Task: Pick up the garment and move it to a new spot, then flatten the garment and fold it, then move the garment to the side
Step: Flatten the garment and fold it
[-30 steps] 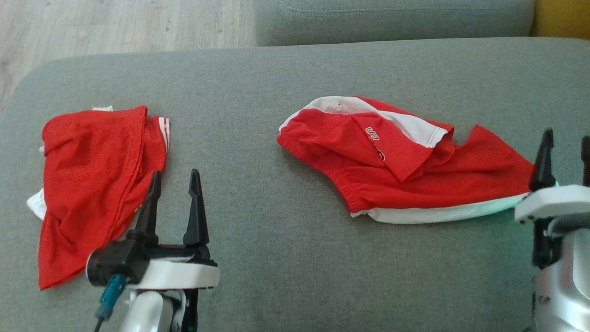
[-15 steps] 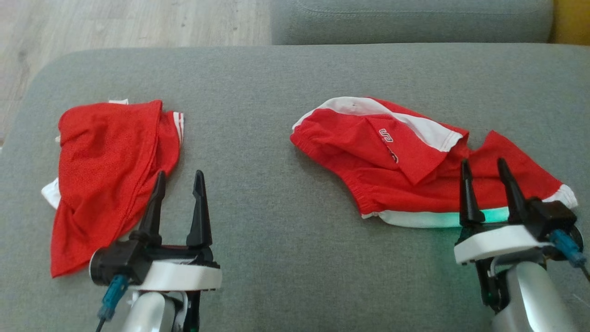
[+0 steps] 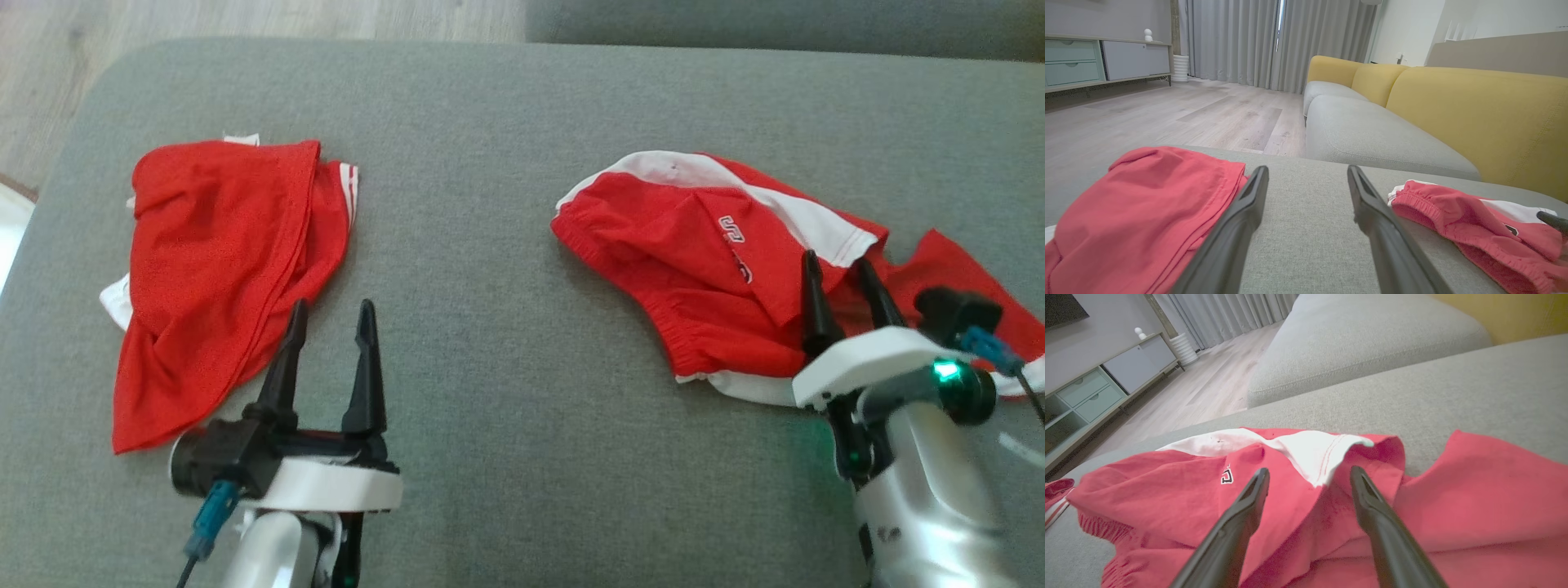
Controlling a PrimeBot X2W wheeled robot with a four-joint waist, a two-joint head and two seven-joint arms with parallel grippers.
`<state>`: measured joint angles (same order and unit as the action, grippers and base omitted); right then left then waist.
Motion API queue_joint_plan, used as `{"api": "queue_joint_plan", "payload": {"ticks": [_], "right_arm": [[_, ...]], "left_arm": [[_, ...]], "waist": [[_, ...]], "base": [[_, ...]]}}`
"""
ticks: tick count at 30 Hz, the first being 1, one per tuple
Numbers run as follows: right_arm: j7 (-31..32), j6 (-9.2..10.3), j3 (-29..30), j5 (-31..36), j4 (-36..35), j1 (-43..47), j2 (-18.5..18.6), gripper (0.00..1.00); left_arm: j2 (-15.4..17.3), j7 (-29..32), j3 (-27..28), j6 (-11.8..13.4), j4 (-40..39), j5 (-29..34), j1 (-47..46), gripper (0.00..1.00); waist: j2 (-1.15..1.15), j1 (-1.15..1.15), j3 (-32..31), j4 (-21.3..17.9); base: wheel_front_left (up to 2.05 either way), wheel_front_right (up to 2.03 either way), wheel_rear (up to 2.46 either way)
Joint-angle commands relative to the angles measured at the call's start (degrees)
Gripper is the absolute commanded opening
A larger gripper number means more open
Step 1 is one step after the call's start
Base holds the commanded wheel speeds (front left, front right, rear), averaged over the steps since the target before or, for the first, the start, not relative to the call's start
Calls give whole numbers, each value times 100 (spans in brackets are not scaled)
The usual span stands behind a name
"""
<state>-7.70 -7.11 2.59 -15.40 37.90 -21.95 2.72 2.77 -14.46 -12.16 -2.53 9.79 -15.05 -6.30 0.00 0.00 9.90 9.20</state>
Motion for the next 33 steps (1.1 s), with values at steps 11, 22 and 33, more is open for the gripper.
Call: {"api": "queue_joint_plan", "payload": {"ticks": [11,22,33], "right_arm": [[172,-37,162,44,241,-1510,150,0],[317,-37,1748,815,1260,-3581,1294,0],[3,-37,2669,2230,2301,-4121,1694,100]], "left_arm": [[10,-54,-7,-1,-151,-79,-463,100],[10,-54,-357,63,-166,-316,-694,100],[10,-54,-376,165,-186,-400,-667,100]], "waist": [[0,0,324,253],[0,0,677,778],[0,0,635,746]], "base": [[0,0,0],[0,0,0],[0,0,0]]}}
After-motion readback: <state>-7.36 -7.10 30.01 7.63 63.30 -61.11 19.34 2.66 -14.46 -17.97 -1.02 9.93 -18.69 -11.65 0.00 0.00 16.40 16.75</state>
